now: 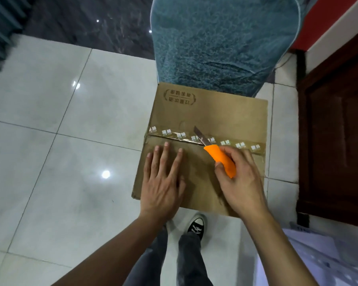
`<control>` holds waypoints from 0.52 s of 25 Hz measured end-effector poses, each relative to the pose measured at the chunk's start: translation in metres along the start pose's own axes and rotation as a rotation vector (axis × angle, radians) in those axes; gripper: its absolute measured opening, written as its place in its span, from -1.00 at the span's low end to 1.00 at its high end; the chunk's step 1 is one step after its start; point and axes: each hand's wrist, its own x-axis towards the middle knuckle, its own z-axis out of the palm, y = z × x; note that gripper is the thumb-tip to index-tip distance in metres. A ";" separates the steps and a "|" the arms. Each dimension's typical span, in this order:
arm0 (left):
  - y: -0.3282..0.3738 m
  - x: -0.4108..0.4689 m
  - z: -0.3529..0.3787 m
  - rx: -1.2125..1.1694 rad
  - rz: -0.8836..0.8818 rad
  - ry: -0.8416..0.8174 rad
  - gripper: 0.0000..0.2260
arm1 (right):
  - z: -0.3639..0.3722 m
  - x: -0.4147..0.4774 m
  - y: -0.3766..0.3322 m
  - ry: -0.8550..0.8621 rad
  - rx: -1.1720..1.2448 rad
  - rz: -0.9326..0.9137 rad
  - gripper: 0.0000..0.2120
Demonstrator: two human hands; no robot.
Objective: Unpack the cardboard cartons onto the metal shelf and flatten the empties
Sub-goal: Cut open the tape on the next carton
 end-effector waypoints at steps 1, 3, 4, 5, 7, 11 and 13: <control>0.000 0.000 0.003 0.013 -0.001 0.000 -0.39 | -0.001 0.008 -0.003 -0.035 -0.011 -0.036 -0.66; -0.001 -0.002 0.007 0.031 0.004 0.016 -0.38 | -0.001 0.025 -0.011 -0.113 -0.052 -0.125 -0.67; -0.002 -0.002 0.008 0.034 0.004 0.030 -0.37 | 0.001 0.034 -0.015 -0.153 -0.067 -0.176 -0.68; -0.002 -0.001 0.009 0.036 0.005 0.036 -0.37 | 0.003 0.044 -0.019 -0.188 -0.075 -0.219 -0.68; -0.002 -0.001 0.011 0.032 0.002 0.041 -0.35 | 0.010 0.064 -0.026 -0.246 -0.069 -0.298 -0.71; -0.001 0.000 0.012 0.038 -0.007 0.060 -0.32 | 0.024 0.096 -0.039 -0.369 -0.023 -0.384 -0.75; -0.001 0.000 0.012 0.048 -0.011 0.064 -0.31 | 0.029 0.106 -0.047 -0.424 -0.013 -0.385 -0.78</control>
